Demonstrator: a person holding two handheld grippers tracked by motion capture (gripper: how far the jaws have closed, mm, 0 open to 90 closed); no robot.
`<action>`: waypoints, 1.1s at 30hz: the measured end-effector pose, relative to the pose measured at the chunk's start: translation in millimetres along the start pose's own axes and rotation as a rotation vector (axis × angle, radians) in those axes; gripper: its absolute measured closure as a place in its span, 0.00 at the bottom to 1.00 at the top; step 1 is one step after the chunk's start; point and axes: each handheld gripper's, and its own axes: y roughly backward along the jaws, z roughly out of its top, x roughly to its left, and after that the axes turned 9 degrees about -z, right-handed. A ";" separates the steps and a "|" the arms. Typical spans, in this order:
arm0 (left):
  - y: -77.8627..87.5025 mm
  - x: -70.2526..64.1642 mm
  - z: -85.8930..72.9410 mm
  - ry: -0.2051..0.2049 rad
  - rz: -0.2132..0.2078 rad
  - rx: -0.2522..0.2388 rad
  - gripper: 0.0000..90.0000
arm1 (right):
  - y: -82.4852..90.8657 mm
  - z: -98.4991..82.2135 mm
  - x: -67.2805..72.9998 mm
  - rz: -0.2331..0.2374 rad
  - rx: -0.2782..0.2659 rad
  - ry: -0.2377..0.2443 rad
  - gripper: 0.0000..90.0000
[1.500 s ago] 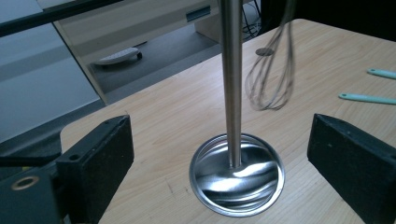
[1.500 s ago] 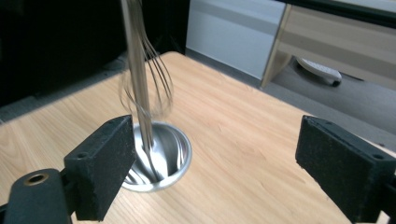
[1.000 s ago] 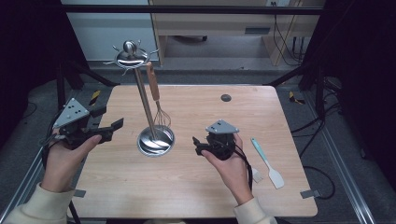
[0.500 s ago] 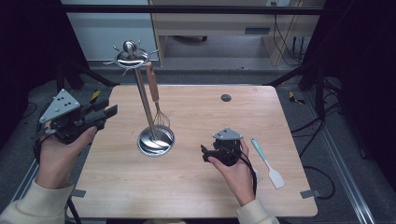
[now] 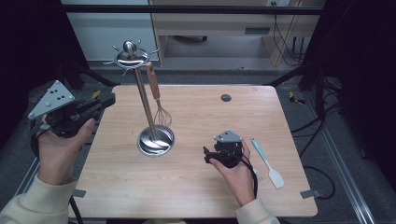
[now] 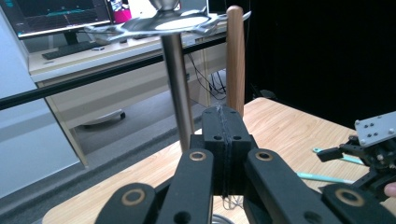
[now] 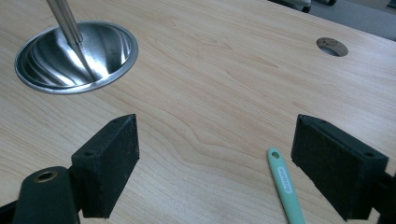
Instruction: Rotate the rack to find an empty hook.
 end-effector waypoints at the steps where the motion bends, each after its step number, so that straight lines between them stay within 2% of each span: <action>1: -1.3 -1.3 1.4 0.001 -0.003 -0.002 1.00 | 0.0 -0.3 0.3 -0.001 0.001 -0.002 0.17; 14: -22.6 -9.5 19.9 0.017 -0.011 -0.023 1.00 | -3.5 -4.3 0.2 -0.009 0.016 0.010 0.17; 18: -26.4 -13.0 26.7 0.007 0.001 -0.029 1.00 | -3.9 -5.0 1.0 -0.009 0.016 0.020 0.18; 33: -35.7 -8.2 36.3 0.014 0.029 -0.035 1.00 | -3.4 -5.1 -0.3 -0.004 0.015 0.027 0.18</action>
